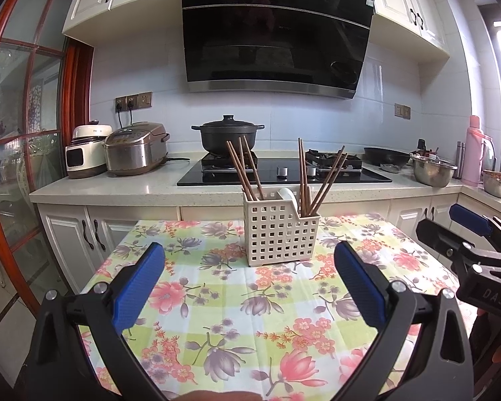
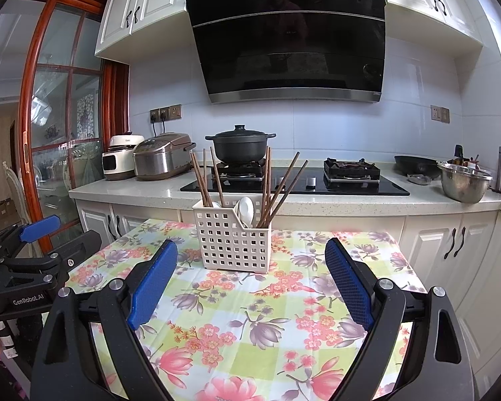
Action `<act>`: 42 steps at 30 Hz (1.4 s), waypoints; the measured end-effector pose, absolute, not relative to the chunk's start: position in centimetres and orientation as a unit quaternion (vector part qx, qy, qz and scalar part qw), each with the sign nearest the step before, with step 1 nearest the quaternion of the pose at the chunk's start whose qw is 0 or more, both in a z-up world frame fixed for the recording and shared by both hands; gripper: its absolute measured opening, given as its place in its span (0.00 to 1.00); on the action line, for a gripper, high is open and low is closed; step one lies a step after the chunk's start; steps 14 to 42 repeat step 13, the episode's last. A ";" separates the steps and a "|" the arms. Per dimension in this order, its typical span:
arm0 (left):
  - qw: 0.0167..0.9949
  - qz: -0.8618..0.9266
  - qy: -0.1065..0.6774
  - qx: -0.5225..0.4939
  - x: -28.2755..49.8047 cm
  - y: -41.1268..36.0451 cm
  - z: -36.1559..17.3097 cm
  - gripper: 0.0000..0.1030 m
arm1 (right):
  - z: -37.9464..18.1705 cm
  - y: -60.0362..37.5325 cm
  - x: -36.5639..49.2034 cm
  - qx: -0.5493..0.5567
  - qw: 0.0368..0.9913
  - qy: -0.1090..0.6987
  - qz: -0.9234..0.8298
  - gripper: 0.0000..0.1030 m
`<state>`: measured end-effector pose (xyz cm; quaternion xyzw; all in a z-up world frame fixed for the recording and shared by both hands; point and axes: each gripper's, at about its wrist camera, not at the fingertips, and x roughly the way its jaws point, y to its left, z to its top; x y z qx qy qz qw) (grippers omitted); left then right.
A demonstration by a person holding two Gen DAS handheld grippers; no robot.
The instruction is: Organize utensils
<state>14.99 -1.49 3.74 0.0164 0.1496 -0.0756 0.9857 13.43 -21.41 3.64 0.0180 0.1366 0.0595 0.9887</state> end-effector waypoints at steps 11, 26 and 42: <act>0.985 -0.070 0.160 0.003 15.7 -0.8 3.4 0.95 | 3.4 -21.5 13.3 0.021 0.989 0.136 0.059 0.82; 0.985 -0.068 0.159 0.004 15.4 -0.8 3.4 0.95 | 3.4 -21.4 13.3 0.020 0.989 0.136 0.060 0.82; 0.985 -0.068 0.159 0.004 15.4 -0.8 3.4 0.95 | 3.4 -21.4 13.3 0.020 0.989 0.136 0.060 0.82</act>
